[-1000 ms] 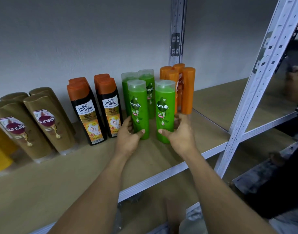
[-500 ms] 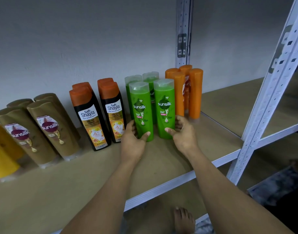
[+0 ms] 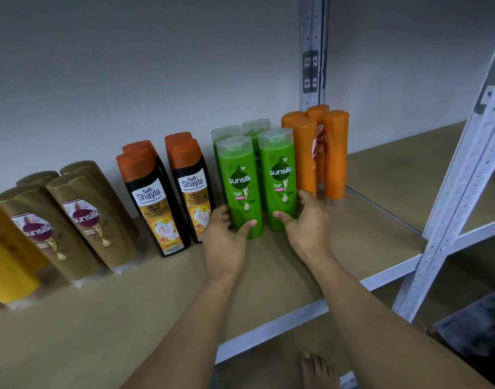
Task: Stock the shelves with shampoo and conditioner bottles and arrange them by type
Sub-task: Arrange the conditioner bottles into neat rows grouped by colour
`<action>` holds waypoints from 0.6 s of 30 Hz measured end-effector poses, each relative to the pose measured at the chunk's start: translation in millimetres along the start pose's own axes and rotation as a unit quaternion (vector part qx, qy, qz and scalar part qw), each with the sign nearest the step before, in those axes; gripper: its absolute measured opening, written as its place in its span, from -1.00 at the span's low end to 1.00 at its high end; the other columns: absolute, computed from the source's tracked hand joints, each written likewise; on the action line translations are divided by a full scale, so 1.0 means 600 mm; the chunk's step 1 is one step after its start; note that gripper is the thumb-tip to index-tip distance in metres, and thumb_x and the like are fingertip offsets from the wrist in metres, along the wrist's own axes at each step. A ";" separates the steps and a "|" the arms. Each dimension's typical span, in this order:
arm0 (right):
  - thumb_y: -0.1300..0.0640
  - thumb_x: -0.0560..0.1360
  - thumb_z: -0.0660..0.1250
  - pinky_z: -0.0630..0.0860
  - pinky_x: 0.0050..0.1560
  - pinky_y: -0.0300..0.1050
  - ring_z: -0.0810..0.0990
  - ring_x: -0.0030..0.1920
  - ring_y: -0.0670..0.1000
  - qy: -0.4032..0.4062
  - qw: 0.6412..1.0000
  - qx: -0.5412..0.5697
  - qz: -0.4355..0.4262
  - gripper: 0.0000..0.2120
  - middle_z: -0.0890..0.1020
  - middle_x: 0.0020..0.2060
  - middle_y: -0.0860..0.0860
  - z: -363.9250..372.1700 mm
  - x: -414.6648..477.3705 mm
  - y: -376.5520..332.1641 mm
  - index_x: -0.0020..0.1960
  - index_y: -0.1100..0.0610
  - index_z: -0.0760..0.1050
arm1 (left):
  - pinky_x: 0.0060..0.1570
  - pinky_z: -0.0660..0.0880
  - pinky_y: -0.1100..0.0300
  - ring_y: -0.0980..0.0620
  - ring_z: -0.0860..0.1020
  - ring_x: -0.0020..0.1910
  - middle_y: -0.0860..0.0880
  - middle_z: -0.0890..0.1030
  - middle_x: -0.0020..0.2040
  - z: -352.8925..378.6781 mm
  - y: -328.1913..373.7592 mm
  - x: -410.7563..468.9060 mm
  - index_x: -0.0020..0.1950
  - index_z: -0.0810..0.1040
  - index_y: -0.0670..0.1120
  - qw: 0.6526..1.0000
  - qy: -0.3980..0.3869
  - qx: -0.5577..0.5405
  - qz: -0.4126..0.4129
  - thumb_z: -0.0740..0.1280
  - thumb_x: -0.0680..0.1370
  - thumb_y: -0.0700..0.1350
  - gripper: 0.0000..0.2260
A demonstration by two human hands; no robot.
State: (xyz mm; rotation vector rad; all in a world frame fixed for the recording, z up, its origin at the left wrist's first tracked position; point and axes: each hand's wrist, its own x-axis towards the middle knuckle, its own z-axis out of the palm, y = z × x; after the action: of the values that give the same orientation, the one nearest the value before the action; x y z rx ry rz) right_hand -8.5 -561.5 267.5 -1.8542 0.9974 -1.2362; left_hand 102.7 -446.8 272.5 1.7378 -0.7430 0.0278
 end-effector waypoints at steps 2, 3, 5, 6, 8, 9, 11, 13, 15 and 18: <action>0.09 0.36 0.62 0.61 0.15 0.09 0.65 0.10 0.02 -0.011 1.000 0.019 0.001 -0.45 0.68 0.13 -0.03 0.003 0.006 0.005 0.31 -0.02 0.53 | -0.03 0.54 0.36 0.09 0.61 0.01 0.02 0.63 0.06 0.004 0.002 0.001 0.29 0.52 -0.13 1.000 0.015 0.009 0.000 0.63 0.37 -0.05 -0.44; 0.11 0.38 0.60 0.62 0.17 0.08 0.65 0.11 0.00 -0.018 0.999 0.029 -0.001 -0.46 0.68 0.14 -0.05 0.005 0.008 0.007 0.32 -0.03 0.54 | 0.00 0.58 0.25 0.08 0.62 0.00 0.01 0.63 0.05 0.007 0.001 0.002 0.27 0.52 -0.12 1.000 0.023 0.014 0.001 0.64 0.36 -0.04 -0.45; 0.15 0.43 0.57 0.61 0.20 0.05 0.65 0.14 -0.02 -0.033 0.998 0.049 0.000 -0.49 0.68 0.16 -0.05 0.007 0.013 0.011 0.34 -0.03 0.54 | -0.03 0.60 0.19 0.07 0.63 -0.04 0.02 0.63 -0.01 0.013 0.003 0.003 0.20 0.52 -0.11 0.999 0.040 0.026 0.004 0.65 0.34 -0.03 -0.47; 0.17 0.45 0.55 0.60 0.22 0.03 0.64 0.16 -0.03 -0.041 0.998 0.056 0.003 -0.49 0.68 0.17 -0.05 0.008 0.015 0.013 0.36 -0.03 0.53 | -0.07 0.59 0.23 0.08 0.63 -0.07 0.03 0.62 -0.04 0.014 0.005 0.003 0.17 0.51 -0.10 0.998 0.046 0.032 0.006 0.65 0.34 -0.03 -0.49; 0.21 0.48 0.51 0.57 0.26 0.00 0.63 0.20 -0.05 -0.057 0.996 0.067 0.003 -0.48 0.67 0.20 -0.05 0.009 0.019 0.016 0.40 -0.03 0.51 | -0.11 0.57 0.26 0.10 0.62 -0.10 0.07 0.60 -0.09 0.017 0.007 0.002 0.13 0.51 -0.08 0.998 0.054 0.041 0.006 0.65 0.33 -0.04 -0.51; 0.23 0.49 0.50 0.56 0.28 -0.03 0.62 0.21 -0.06 -0.062 0.996 0.069 0.001 -0.47 0.66 0.22 -0.04 0.010 0.021 0.018 0.42 -0.02 0.50 | -0.11 0.58 0.23 0.10 0.62 -0.11 0.08 0.60 -0.10 0.019 0.008 0.003 0.11 0.50 -0.07 0.997 0.058 0.047 0.005 0.65 0.33 -0.03 -0.52; 0.24 0.50 0.49 0.54 0.30 -0.05 0.61 0.23 -0.05 -0.067 0.996 0.067 0.000 -0.45 0.66 0.23 -0.03 0.012 0.025 0.019 0.45 -0.01 0.48 | -0.10 0.59 0.17 0.09 0.62 -0.12 0.09 0.60 -0.11 0.021 0.009 0.004 0.10 0.51 -0.07 0.996 0.065 0.055 0.004 0.65 0.33 -0.03 -0.52; 0.25 0.50 0.48 0.54 0.31 -0.03 0.61 0.23 -0.04 -0.067 0.995 0.069 -0.002 -0.45 0.65 0.24 -0.03 0.016 0.027 0.020 0.45 -0.01 0.47 | -0.09 0.60 0.17 0.09 0.62 -0.12 0.10 0.60 -0.11 0.023 0.008 0.005 0.11 0.51 -0.08 0.996 0.068 0.057 0.004 0.65 0.33 -0.03 -0.53; 0.26 0.50 0.47 0.53 0.31 -0.04 0.60 0.24 -0.03 -0.067 0.995 0.071 -0.007 -0.44 0.64 0.25 -0.03 0.019 0.027 0.020 0.45 -0.02 0.47 | -0.09 0.58 0.20 0.10 0.62 -0.12 0.11 0.58 -0.12 0.023 0.008 0.006 0.12 0.51 -0.08 0.996 0.069 0.057 0.004 0.65 0.34 -0.04 -0.53; 0.26 0.51 0.46 0.49 0.28 -0.15 0.59 0.26 0.00 -0.059 0.997 0.052 -0.018 -0.44 0.63 0.26 0.00 0.021 0.027 0.020 0.46 -0.03 0.46 | -0.09 0.55 0.22 0.11 0.61 -0.11 0.12 0.57 -0.12 0.023 0.008 0.005 0.12 0.52 -0.10 0.996 0.072 0.055 0.009 0.64 0.35 -0.05 -0.54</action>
State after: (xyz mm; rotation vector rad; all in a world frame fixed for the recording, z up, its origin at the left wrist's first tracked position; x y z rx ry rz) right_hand 4.9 -579.5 259.9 -1.8475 0.8245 -1.1627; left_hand 97.8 -460.9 273.8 1.8129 -0.6617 0.2088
